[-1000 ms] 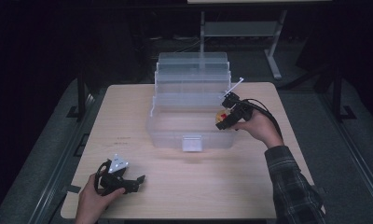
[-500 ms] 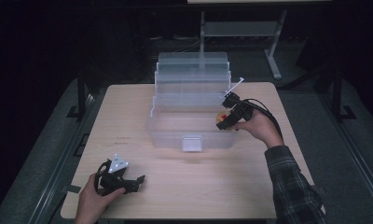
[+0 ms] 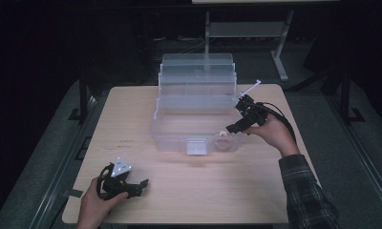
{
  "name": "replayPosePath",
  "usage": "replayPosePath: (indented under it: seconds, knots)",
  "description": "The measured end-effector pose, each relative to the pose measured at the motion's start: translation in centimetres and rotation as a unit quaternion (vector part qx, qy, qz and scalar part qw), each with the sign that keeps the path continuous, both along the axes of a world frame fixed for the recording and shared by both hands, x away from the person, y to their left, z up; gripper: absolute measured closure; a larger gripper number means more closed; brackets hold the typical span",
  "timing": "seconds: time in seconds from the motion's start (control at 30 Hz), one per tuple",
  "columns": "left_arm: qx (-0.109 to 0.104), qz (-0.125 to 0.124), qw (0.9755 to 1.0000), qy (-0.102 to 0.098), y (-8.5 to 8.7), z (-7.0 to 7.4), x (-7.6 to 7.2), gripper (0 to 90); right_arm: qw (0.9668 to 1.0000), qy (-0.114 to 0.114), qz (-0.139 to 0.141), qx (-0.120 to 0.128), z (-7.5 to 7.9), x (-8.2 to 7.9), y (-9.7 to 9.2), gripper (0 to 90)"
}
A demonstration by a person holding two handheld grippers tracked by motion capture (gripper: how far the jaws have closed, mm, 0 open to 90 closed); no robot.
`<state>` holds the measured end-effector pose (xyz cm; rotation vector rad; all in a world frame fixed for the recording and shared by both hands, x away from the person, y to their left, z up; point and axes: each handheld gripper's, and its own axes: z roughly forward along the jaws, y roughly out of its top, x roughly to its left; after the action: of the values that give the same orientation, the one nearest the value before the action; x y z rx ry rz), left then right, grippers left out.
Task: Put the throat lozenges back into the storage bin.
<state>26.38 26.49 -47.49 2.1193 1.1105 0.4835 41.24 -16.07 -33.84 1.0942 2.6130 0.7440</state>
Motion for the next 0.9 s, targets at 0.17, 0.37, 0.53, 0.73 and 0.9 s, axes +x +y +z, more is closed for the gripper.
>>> replayPosePath:
  seconds: [0.17, 0.37, 0.53, 0.73, 0.9]
  knots:
    - [0.0, 0.0, 1.0, 0.0, 0.0, 0.0, 0.0, 10.6, 0.9999, -0.009, -0.006, 0.009, -0.2, -1.2, -1.2, 10.2]
    - [0.0, 0.0, 1.0, 0.0, 0.0, 0.0, 0.0, 10.5, 0.9994, -0.018, -0.016, 0.024, -0.9, -2.7, -2.8, 6.1]
    - [0.0, 0.0, 1.0, 0.0, 0.0, 0.0, 0.0, 10.5, 0.9989, -0.021, -0.024, 0.035, -1.7, -3.9, -4.1, 4.7]
    - [0.0, 0.0, 1.0, 0.0, 0.0, 0.0, 0.0, 10.5, 0.9986, -0.02, -0.029, 0.038, -3.3, -5.5, -5.3, 3.1]
    - [0.0, 0.0, 1.0, 0.0, 0.0, 0.0, 0.0, 10.6, 0.9985, -0.03, -0.038, 0.025, -4.9, -6.8, -6.1, 2.1]
